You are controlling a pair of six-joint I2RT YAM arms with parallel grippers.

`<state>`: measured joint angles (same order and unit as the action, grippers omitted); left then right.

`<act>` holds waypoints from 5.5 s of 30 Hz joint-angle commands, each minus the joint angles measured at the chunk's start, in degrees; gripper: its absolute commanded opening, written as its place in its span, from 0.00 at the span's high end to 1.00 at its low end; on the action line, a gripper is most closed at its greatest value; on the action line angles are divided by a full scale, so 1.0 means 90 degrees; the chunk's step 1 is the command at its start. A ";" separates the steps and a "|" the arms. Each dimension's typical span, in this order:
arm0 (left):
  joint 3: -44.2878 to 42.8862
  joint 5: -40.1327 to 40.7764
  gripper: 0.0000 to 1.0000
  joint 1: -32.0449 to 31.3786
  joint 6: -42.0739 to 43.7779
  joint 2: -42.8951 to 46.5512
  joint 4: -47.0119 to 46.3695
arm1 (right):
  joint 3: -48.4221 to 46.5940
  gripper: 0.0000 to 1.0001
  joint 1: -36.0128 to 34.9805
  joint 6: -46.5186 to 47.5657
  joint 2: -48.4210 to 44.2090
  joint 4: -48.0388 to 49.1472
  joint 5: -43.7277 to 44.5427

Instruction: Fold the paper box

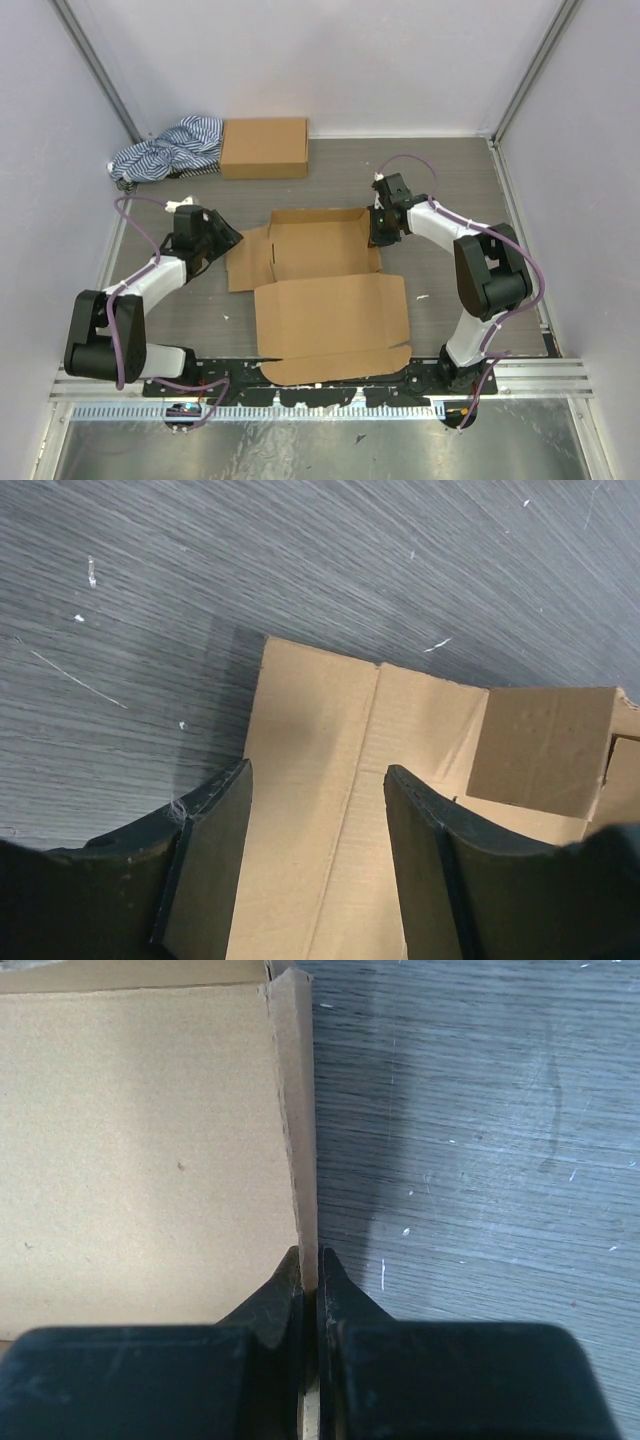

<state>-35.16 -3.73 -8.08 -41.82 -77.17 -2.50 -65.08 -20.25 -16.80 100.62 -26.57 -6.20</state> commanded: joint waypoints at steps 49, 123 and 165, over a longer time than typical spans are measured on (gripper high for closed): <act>0.1023 -0.0659 0.50 0.0097 0.0331 0.0243 -0.0977 | -0.0150 0.99 -0.0005 0.0040 -0.0138 0.0128 -0.0226; 0.0306 -0.1924 0.43 -0.0596 0.0065 0.0944 -0.0769 | -0.0851 0.99 -0.0504 -0.0209 0.0739 -0.0329 0.0425; 0.1746 -0.0588 0.40 0.0857 -0.1286 0.2925 -0.1949 | 0.1416 0.99 0.1433 -0.0389 -0.1031 0.2739 -0.3413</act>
<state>-20.75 -4.27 -1.08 -49.08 -49.69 -9.37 -51.81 -7.68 -18.46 94.70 -6.79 -31.51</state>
